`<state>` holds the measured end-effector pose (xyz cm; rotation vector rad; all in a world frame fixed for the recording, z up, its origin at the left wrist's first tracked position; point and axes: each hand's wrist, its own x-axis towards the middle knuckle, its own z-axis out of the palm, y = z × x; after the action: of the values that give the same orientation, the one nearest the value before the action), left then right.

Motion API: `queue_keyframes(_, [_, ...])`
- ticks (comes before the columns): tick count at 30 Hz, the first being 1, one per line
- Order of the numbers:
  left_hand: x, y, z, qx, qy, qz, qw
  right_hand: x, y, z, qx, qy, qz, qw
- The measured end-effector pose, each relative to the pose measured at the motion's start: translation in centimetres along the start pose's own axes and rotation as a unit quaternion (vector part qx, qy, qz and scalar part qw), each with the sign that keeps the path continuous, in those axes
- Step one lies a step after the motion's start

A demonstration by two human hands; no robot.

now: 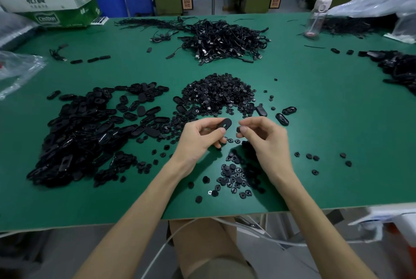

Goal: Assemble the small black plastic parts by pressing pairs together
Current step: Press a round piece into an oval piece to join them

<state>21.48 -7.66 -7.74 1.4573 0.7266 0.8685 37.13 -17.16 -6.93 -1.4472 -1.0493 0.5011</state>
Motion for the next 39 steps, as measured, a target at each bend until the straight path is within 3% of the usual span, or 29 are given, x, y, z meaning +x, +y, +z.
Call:
queue_keyframes(16, [-0.09, -0.11, -0.1, 0.003, -0.021, 0.006, 1.0, -0.1, -0.06, 0.06, 0.063, -0.029, 0.003, 0.998])
queue_keyframes(39, [-0.55, 0.44, 0.48, -0.006, -0.029, 0.01, 1.0, -0.09, -0.18, 0.18, 0.006, -0.02, -0.005, 1.0])
